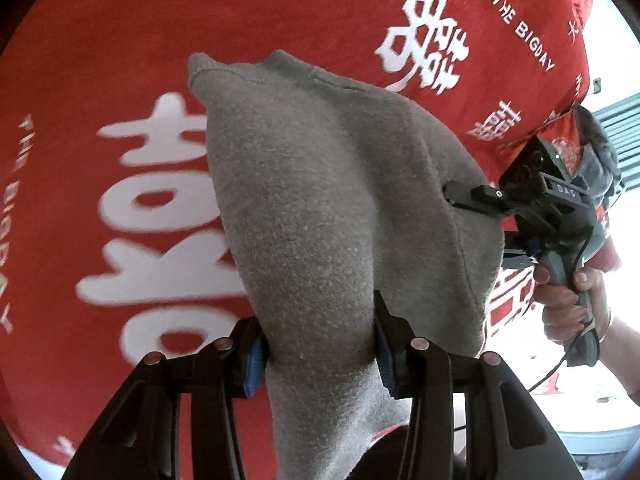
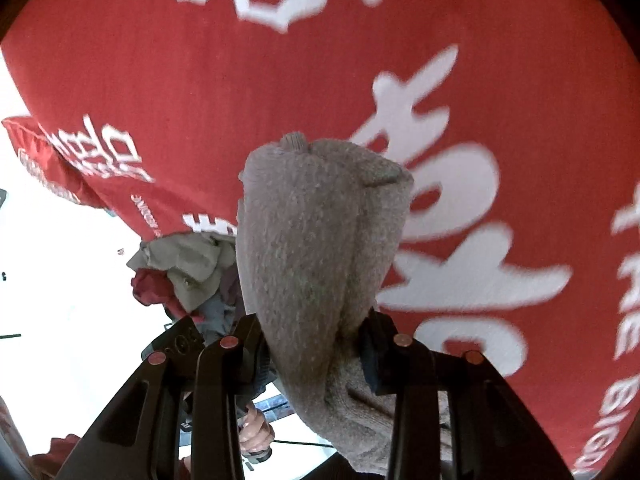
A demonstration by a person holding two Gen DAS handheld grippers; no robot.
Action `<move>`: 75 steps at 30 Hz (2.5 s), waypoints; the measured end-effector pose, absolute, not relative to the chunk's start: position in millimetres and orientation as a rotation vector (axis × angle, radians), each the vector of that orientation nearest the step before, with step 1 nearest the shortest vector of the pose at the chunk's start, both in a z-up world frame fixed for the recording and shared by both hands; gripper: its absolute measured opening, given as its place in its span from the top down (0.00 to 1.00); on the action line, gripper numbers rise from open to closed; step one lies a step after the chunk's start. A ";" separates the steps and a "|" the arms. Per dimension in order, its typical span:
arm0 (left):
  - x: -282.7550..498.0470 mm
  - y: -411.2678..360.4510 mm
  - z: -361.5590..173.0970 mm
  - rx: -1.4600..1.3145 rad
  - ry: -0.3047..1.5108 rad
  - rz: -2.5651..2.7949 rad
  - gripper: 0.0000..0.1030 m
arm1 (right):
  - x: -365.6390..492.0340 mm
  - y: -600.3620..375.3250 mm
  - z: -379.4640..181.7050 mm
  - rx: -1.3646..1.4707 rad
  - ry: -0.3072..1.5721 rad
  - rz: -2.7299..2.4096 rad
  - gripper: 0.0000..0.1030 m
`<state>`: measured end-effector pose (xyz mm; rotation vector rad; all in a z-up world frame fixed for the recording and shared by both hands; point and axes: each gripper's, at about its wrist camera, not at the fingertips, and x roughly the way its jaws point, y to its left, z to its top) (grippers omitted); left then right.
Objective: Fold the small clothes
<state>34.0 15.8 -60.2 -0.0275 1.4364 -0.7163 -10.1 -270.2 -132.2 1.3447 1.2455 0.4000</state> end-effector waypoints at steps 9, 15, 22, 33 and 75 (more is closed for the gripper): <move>37.0 73.7 -103.2 0.002 1.447 -0.560 0.55 | 1.3 -200.9 -170.8 1.311 1.301 0.403 0.62; 42.8 95.2 -131.5 -0.035 1.444 -0.435 0.35 | 27.3 -197.2 -189.1 1.107 1.383 0.305 0.57; 35.8 95.9 -116.9 0.066 1.398 -0.351 0.23 | 16.2 -206.1 -160.0 0.821 1.421 0.154 0.34; 39.1 87.9 -89.1 0.032 1.384 -0.368 0.00 | -61.7 -157.2 -120.4 0.751 1.464 0.261 0.36; 8.8 80.2 -110.4 0.258 1.518 -0.256 0.00 | -75.4 -128.7 -142.8 0.451 1.552 -0.061 0.61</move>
